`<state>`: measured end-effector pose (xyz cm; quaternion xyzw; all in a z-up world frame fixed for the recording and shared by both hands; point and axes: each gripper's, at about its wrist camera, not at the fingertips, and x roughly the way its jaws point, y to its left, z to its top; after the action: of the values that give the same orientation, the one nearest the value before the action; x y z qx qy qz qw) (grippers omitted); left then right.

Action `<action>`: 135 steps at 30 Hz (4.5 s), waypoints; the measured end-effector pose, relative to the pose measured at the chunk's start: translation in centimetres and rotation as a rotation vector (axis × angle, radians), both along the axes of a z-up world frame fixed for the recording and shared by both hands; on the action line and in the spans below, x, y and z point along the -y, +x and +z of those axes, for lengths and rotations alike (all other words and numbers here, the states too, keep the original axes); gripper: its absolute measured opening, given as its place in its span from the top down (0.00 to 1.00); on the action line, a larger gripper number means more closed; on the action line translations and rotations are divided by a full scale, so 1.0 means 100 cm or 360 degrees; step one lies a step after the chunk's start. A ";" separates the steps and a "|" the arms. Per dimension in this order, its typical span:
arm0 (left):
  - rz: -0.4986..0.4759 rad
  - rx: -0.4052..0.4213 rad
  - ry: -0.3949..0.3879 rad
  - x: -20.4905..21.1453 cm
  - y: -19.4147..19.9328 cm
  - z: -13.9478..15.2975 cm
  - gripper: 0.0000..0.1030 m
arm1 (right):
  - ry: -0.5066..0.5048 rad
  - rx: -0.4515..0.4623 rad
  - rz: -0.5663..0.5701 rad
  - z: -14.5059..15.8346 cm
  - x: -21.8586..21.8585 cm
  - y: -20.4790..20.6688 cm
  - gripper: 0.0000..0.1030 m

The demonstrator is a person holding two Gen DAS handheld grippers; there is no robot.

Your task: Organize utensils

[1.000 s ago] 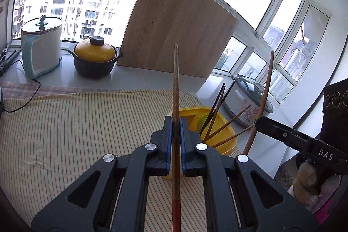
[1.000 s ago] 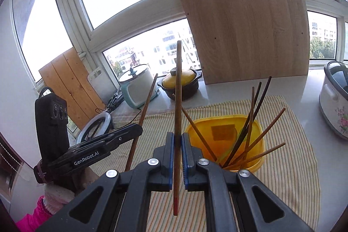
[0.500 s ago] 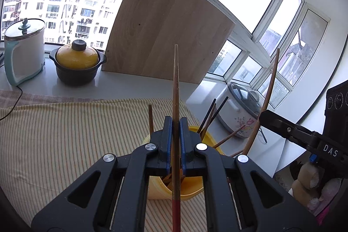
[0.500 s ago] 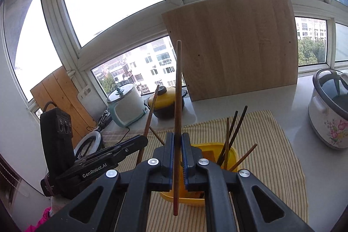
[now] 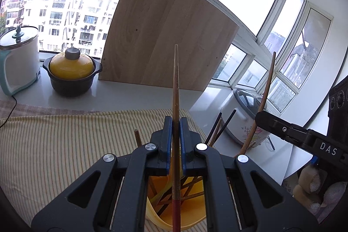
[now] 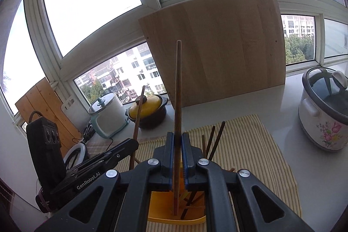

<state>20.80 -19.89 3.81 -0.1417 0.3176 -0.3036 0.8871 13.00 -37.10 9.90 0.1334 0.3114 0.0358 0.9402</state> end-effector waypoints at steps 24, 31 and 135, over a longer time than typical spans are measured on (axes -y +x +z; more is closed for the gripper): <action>-0.0047 0.0003 0.0077 0.001 -0.014 -0.017 0.95 | 0.0031 -0.0171 0.0028 -0.048 -0.001 -0.009 0.96; -0.0083 -0.0007 0.0085 -0.011 -0.028 -0.015 0.93 | 0.0022 -0.0208 0.0042 -0.059 -0.006 -0.016 0.91; 0.0430 0.0307 0.0574 -0.117 -0.203 -0.006 0.00 | -0.0473 0.0091 -0.0343 -0.040 -0.085 -0.148 0.00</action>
<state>0.46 -8.24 3.20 0.0076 0.2585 -0.1327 0.9568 -1.78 -28.61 5.89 0.0246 0.2702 -0.1077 0.9564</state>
